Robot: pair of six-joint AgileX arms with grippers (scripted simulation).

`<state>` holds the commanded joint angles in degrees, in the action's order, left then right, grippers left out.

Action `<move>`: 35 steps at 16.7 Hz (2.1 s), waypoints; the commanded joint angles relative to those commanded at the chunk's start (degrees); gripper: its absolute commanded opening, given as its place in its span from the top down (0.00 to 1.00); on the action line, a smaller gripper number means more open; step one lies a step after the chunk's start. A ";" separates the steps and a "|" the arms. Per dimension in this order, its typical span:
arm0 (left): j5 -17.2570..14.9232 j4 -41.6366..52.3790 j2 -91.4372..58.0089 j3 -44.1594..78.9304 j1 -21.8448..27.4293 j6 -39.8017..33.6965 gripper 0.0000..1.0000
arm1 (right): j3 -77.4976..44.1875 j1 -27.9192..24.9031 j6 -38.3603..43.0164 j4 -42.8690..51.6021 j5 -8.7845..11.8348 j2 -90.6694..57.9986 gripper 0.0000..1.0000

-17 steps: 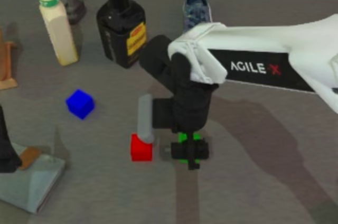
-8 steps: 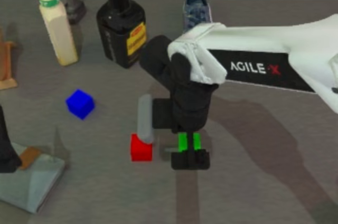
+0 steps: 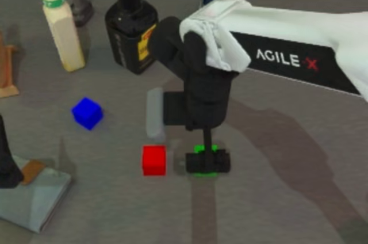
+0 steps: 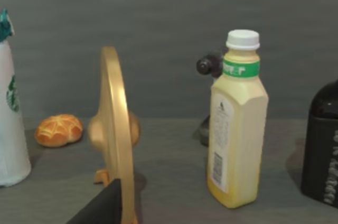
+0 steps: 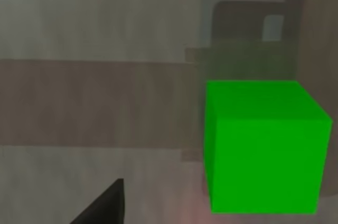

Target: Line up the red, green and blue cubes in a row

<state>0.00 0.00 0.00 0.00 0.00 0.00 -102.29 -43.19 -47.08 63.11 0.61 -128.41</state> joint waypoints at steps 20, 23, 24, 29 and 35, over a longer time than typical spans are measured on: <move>-0.45 22.56 -42.30 34.87 4.85 7.92 0.00 | 31.83 16.78 15.77 -20.51 2.17 44.06 0.00; -0.17 32.08 -60.65 48.81 6.37 11.14 0.00 | 47.23 22.70 21.93 -29.47 2.31 62.40 0.00; -0.08 35.33 -66.97 53.61 6.89 12.26 0.00 | 52.49 24.66 24.05 -32.46 2.27 68.63 0.00; 0.18 50.10 -96.28 75.84 9.50 17.45 0.00 | 77.48 33.69 34.58 -46.79 1.42 98.54 0.00; -0.02 61.27 -119.95 94.18 11.97 21.68 0.00 | 97.95 41.02 44.60 -59.90 -0.13 123.42 0.00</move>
<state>-0.02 61.27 -119.95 94.18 11.97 21.68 -4.34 -2.17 -2.49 3.21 0.48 -4.99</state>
